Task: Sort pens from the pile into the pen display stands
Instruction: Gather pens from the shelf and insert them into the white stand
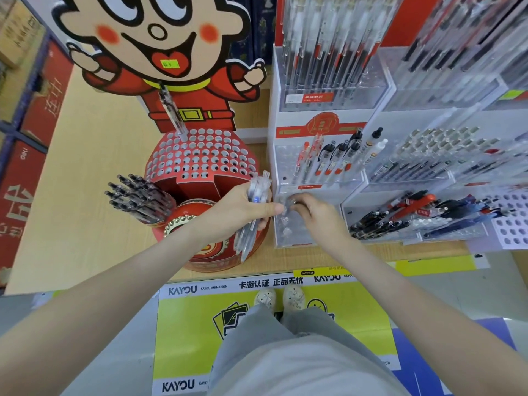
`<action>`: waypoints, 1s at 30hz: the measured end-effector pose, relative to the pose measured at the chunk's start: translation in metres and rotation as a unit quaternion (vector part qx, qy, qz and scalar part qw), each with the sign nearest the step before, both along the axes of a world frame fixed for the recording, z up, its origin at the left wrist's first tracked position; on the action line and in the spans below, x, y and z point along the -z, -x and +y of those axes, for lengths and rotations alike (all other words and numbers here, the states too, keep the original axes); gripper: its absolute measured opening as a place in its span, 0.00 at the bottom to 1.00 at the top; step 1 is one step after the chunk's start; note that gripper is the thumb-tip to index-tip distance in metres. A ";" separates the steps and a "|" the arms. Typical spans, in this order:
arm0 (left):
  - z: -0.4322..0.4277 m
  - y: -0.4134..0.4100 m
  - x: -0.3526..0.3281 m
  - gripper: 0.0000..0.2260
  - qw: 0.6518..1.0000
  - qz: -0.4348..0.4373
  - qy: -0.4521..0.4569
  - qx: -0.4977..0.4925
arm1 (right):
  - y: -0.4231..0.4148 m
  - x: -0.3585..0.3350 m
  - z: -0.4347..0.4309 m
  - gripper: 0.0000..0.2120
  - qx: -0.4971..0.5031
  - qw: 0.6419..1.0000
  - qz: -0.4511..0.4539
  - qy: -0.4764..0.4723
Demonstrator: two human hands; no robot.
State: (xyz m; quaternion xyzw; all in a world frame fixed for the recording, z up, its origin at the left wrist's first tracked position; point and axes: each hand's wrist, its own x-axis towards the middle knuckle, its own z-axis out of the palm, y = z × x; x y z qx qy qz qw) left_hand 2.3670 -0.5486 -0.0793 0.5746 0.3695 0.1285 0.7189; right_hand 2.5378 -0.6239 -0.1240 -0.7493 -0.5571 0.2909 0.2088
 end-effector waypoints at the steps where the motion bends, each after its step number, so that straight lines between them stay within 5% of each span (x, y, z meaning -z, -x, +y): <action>1: 0.000 0.000 0.000 0.11 1.000 -0.005 -0.001 -0.001 | 0.001 -0.003 0.002 0.13 -0.002 0.999 -0.033 0.022; 5: 0.000 -0.003 -0.001 0.09 0.999 -0.030 0.000 -0.021 | -0.002 -0.022 -0.005 0.12 0.029 0.992 -0.119 -0.007; 9: -0.002 -0.015 -0.003 0.09 0.994 -0.067 -0.006 -0.088 | 0.010 -0.055 -0.016 0.10 0.060 0.983 0.149 -0.084; 12: -0.005 -0.025 -0.005 0.09 0.990 -0.081 -0.016 -0.112 | 0.024 -0.064 -0.009 0.20 0.028 0.971 0.235 -0.036; 30: -0.017 -0.035 -0.017 0.08 0.987 -0.077 0.025 -0.139 | -0.007 -0.053 -0.023 0.21 0.036 0.971 0.233 -0.031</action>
